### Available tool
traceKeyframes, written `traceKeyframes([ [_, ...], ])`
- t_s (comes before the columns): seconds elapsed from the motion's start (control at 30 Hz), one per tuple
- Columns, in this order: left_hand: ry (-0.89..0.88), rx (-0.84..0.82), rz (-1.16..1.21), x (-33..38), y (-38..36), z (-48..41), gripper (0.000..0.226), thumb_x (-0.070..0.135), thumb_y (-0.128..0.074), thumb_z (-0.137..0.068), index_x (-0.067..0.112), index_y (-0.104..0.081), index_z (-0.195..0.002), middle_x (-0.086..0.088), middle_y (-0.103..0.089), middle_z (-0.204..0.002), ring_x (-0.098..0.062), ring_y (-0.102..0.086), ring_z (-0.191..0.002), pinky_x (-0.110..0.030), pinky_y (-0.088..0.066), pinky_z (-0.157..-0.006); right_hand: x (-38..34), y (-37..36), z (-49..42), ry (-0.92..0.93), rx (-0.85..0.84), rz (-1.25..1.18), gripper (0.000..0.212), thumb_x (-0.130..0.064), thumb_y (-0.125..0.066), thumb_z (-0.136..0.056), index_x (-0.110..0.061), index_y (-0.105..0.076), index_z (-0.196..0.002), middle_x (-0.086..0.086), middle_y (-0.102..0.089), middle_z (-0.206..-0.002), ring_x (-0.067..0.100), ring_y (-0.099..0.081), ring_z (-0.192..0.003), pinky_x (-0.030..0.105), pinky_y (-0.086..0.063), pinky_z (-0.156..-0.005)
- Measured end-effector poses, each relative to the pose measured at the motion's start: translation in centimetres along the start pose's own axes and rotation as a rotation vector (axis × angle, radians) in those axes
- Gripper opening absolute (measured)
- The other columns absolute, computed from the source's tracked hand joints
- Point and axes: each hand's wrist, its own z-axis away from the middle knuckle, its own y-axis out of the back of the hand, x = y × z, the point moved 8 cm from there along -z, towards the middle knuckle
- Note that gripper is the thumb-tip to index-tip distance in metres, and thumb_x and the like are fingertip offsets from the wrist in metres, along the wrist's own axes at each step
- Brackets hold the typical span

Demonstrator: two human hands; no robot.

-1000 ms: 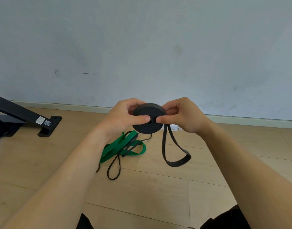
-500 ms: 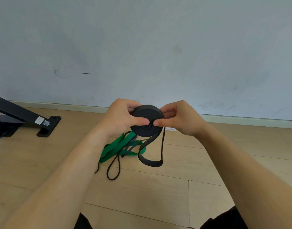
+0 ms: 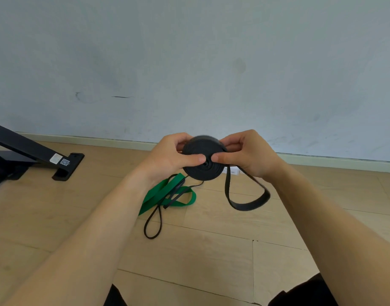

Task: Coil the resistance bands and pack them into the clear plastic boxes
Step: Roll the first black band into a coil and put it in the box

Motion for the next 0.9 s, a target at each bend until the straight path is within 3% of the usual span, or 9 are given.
traceKeyframes([
  [0.1,-0.024,-0.136,-0.380,0.5,-1.3,0.1,0.029,0.022,-0.088,-0.074,0.021,-0.072,-0.098,0.001,-0.077,-0.090,-0.016,-0.074,-0.085,-0.041,-0.062,-0.082,0.0,-1.4,-0.3,0.004,-0.108,0.305,0.020,-0.018,-0.086,-0.077,-0.017,-0.080,-0.097,-0.003,-0.079,-0.081,0.014,-0.075,-0.079,0.036,-0.061,-0.083],
  [0.2,-0.033,-0.095,-0.495,0.7,-1.2,0.1,0.031,0.026,-0.092,-0.069,0.021,-0.076,-0.096,0.003,-0.077,-0.085,-0.014,-0.073,-0.080,-0.039,-0.062,-0.077,0.1,-2.1,-0.4,0.008,-0.112,0.335,0.024,-0.021,-0.088,-0.075,-0.018,-0.080,-0.098,-0.005,-0.079,-0.082,0.011,-0.075,-0.079,0.037,-0.061,-0.083],
  [0.37,-0.035,0.010,-0.183,1.0,0.5,0.3,0.031,0.014,-0.091,-0.069,0.019,-0.078,-0.097,0.006,-0.079,-0.085,-0.008,-0.075,-0.079,-0.017,-0.054,-0.066,-0.2,-1.0,-0.3,0.050,-0.053,-0.043,0.027,-0.006,-0.083,-0.079,-0.005,-0.077,-0.105,0.008,-0.079,-0.091,0.022,-0.077,-0.087,0.031,-0.061,-0.082],
  [0.5,-0.046,0.090,-0.006,0.9,0.7,0.4,0.031,0.007,-0.089,-0.070,0.013,-0.077,-0.098,-0.002,-0.080,-0.089,-0.017,-0.076,-0.083,-0.025,-0.060,-0.073,-0.3,-1.1,-0.2,0.096,-0.001,-0.263,0.028,0.001,-0.075,-0.083,0.001,-0.073,-0.111,0.016,-0.078,-0.098,0.025,-0.076,-0.092,0.029,-0.059,-0.080],
  [0.7,-0.016,0.140,0.193,0.7,0.4,0.4,0.027,0.005,-0.085,-0.074,0.014,-0.075,-0.098,-0.003,-0.080,-0.091,-0.018,-0.077,-0.085,-0.026,-0.060,-0.071,0.3,-1.0,-0.1,0.085,0.044,-0.384,0.036,-0.024,-0.065,-0.092,-0.009,-0.070,-0.124,0.016,-0.074,-0.115,0.033,-0.069,-0.111,0.047,-0.057,-0.093],
  [0.77,-0.002,0.163,0.253,0.6,0.2,0.5,0.026,0.007,-0.085,-0.075,0.014,-0.075,-0.098,-0.004,-0.079,-0.090,-0.020,-0.077,-0.085,-0.028,-0.061,-0.071,0.3,-0.9,0.1,0.068,0.056,-0.338,0.034,-0.027,-0.058,-0.099,-0.015,-0.067,-0.129,0.011,-0.073,-0.119,0.029,-0.067,-0.116,0.048,-0.057,-0.095],
  [0.9,0.054,0.212,0.396,-0.1,-0.4,0.7,0.029,0.010,-0.083,-0.076,0.011,-0.074,-0.104,-0.008,-0.079,-0.097,-0.026,-0.076,-0.092,-0.042,-0.062,-0.082,-0.1,-1.3,0.5,0.083,0.137,-0.313,0.033,-0.027,-0.041,-0.109,-0.030,-0.059,-0.136,-0.005,-0.069,-0.128,0.011,-0.064,-0.120,0.036,-0.055,-0.098],
])
